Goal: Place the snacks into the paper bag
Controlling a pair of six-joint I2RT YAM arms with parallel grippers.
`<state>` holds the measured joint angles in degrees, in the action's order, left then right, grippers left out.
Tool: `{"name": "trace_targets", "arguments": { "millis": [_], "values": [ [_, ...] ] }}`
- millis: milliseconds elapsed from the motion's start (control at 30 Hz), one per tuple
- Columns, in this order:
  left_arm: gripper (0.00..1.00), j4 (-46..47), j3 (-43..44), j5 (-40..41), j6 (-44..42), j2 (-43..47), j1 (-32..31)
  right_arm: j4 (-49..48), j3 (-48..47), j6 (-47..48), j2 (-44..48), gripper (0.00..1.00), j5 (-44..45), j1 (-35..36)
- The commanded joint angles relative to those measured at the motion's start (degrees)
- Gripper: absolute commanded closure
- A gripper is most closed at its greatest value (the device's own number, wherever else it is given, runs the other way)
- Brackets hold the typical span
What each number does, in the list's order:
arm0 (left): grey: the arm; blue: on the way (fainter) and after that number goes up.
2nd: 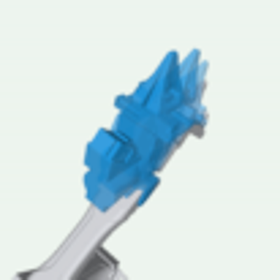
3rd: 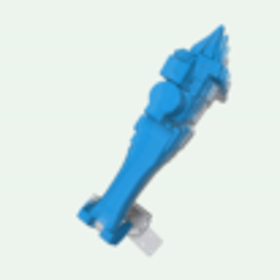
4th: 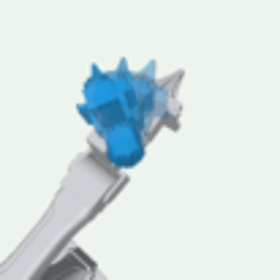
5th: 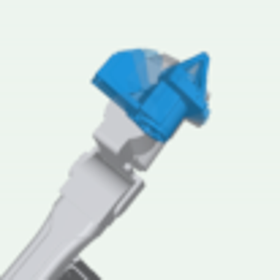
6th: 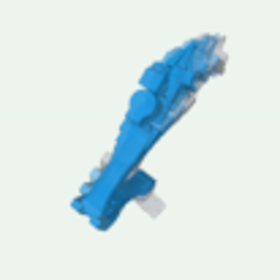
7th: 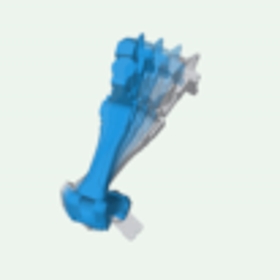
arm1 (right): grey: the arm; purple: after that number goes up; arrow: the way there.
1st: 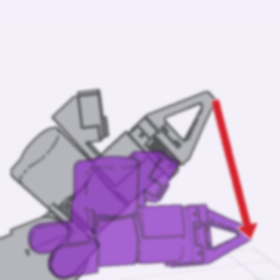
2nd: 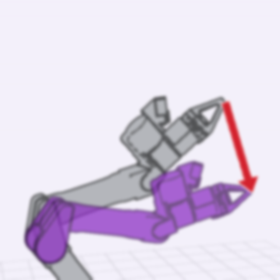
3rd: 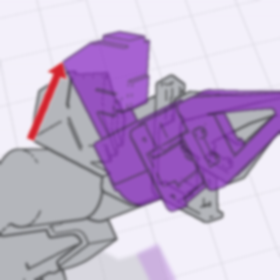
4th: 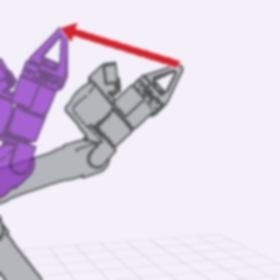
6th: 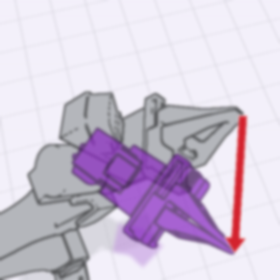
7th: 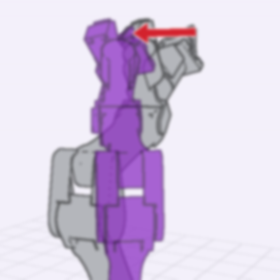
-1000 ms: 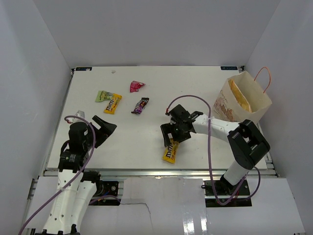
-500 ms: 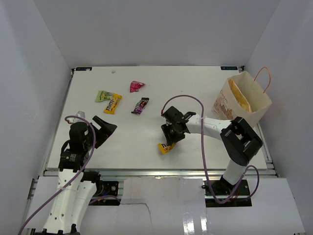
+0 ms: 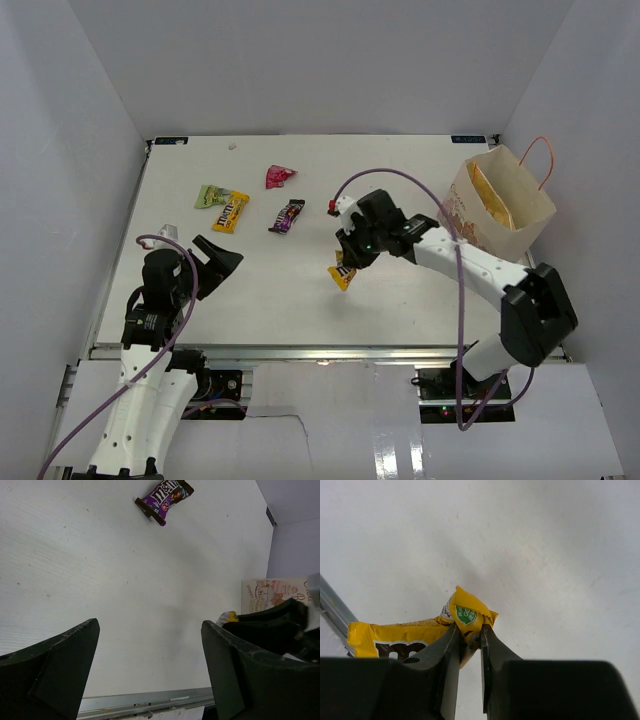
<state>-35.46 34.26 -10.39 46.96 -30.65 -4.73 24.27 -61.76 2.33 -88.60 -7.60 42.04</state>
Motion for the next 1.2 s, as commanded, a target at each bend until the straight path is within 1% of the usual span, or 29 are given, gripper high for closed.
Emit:
{"name": "trace_targets", "arguments": {
  "millis": [0,67,100,133,167,200,267,300,333,367,433,467,533,567,600,633,700,733,800,833,867,933,1033,1067,1100,1167],
  "values": [
    [0.07,3.2,-0.3,-2.3,-1.4,0.2,0.1,-4.1,-6.3,17.4,10.4,0.92,-16.6,-5.3],
    [0.07,3.6,-0.2,-2.7,-2.0,0.2,0.0,-3.6,-9.2,24.5,13.0,0.92,-21.5,-8.1],
    [0.07,4.1,-0.1,-2.9,-2.2,0.1,0.0,-3.4,-12.5,26.7,15.2,0.92,-23.0,-11.3],
    [0.07,4.3,0.0,-3.1,-2.4,0.0,0.1,-3.0,-14.5,28.4,16.2,0.92,-25.1,-13.1],
    [0.07,4.7,0.0,-3.3,-2.6,-0.2,0.0,-2.8,-16.6,30.6,17.0,0.92,-25.2,-16.9],
    [0.07,5.0,0.2,-3.6,-2.7,-0.2,0.1,-2.8,-21.2,31.2,18.2,0.92,-25.7,-19.0],
    [0.07,5.4,0.3,-3.8,-2.9,-0.4,0.0,-2.8,-26.2,31.5,18.5,0.92,-26.7,-23.8],
    [0.07,5.8,0.5,-4.1,-3.0,-0.7,0.0,-2.8,-28.7,31.0,18.3,0.92,-26.9,-28.7],
    [0.07,6.2,0.5,-4.3,-3.2,-0.8,0.0,-2.8,-33.2,30.6,18.0,0.92,-27.3,-31.2],
    [0.07,6.4,0.6,-4.5,-3.4,-1.0,0.1,-2.8,-35.1,30.3,17.8,0.92,-28.3,-36.3],
    [0.07,7.4,0.9,-5.1,-3.7,-1.9,0.0,-2.7,-39.6,29.1,16.4,0.92,-29.1,-41.1],
    [0.07,8.4,1.1,-5.5,-4.2,-2.3,0.0,-2.7,-40.5,28.8,15.6,0.92,-30.0,-46.6],
    [0.07,9.3,1.6,-6.5,-5.0,-4.3,0.0,-2.5,-41.5,29.0,14.5,0.92,-30.6,-50.9],
    [0.07,10.5,1.8,-6.8,-5.5,-5.1,0.0,-2.0,-42.2,29.7,14.0,0.92,-32.6,-54.7],
    [0.07,11.1,2.3,-7.7,-6.5,-7.0,0.1,1.4,-42.7,31.4,12.6,0.92,-34.0,-56.3],
    [0.07,11.7,2.5,-8.1,-7.1,-8.1,0.1,4.1,-43.3,37.7,11.9,0.92,-35.5,-57.2],
    [0.07,14.4,3.0,-9.6,-8.5,-10.4,0.0,8.7,-44.2,44.9,9.7,0.92,-35.3,-57.8],
    [0.07,15.7,3.2,-10.2,-8.9,-12.9,0.0,12.1,-44.2,51.0,9.0,0.92,-34.7,-57.8],
    [0.07,19.2,4.0,-11.6,-10.1,-15.8,0.1,15.0,-44.9,55.7,6.3,0.92,-33.7,-57.9],
    [0.07,20.3,4.3,-11.9,-10.4,-18.9,0.0,16.2,-45.5,57.4,5.2,0.92,-32.9,-57.8],
    [0.07,22.3,4.7,-12.4,-10.7,-20.6,0.1,20.2,-46.3,62.1,2.8,0.92,-32.7,-57.8],
    [0.07,24.7,6.0,-13.5,-11.5,-25.1,0.1,26.1,-49.7,66.5,-1.5,0.92,-30.8,-57.8],
    [0.07,26.3,7.3,-15.0,-12.2,-29.3,-0.1,30.6,-55.4,69.2,-5.3,0.92,-28.3,-57.7],
    [0.07,27.4,7.7,-16.2,-12.9,-31.5,-0.1,34.3,-56.5,73.1,-7.1,0.92,-27.8,-57.5],
    [0.07,27.7,7.9,-16.5,-13.5,-32.5,-0.1,35.8,-57.5,74.7,-7.6,0.92,-27.0,-57.1],
    [0.07,28.9,8.2,-16.9,-14.1,-34.2,-0.2,37.3,-56.4,78.1,-7.1,0.89,-22.0,-54.4]
  ]
}}
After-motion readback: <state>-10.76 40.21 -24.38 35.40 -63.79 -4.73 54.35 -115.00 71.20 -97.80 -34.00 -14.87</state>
